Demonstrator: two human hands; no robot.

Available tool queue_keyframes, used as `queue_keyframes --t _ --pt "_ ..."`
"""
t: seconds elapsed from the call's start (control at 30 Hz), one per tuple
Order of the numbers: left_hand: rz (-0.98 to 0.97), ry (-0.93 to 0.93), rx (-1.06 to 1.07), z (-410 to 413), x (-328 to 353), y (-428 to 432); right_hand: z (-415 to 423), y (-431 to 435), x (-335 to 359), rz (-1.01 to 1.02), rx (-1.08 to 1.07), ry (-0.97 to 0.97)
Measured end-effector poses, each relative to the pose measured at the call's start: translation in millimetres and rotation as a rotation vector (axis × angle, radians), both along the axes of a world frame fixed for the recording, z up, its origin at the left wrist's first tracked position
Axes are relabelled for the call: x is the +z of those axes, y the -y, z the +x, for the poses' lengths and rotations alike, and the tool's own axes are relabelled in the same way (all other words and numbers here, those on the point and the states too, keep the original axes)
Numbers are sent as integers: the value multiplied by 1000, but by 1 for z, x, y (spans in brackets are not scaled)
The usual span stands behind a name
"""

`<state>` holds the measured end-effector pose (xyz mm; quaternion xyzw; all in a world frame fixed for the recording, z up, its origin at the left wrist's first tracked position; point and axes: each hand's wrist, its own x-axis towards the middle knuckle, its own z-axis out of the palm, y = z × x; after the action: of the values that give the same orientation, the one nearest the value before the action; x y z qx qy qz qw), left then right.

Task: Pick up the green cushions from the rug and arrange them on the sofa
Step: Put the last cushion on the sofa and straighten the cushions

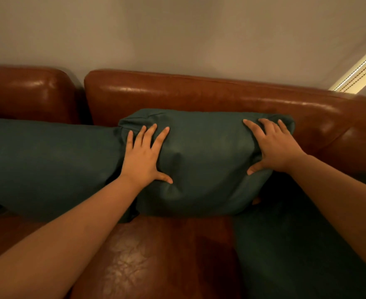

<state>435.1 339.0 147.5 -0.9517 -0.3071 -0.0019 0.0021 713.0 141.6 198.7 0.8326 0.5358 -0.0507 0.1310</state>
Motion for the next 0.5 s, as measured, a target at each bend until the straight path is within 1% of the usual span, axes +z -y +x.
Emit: queue_keyframes --t 0.17,0.3,0.37,0.43,0.5 --pt "115 -109 -14 12 6 1 -3 -6 -5 -69 -45 26" --pt "97 -148 -114 -6 29 -24 -12 -4 0 -78 -95 40" --pt "108 -181 -82 -17 45 -43 -15 4 2 -85 -122 69" --pt "63 -245 -47 -23 60 -61 -20 10 5 -98 -166 100" --pt "-4 -282 -65 -24 70 -73 -27 14 8 -101 -202 118"
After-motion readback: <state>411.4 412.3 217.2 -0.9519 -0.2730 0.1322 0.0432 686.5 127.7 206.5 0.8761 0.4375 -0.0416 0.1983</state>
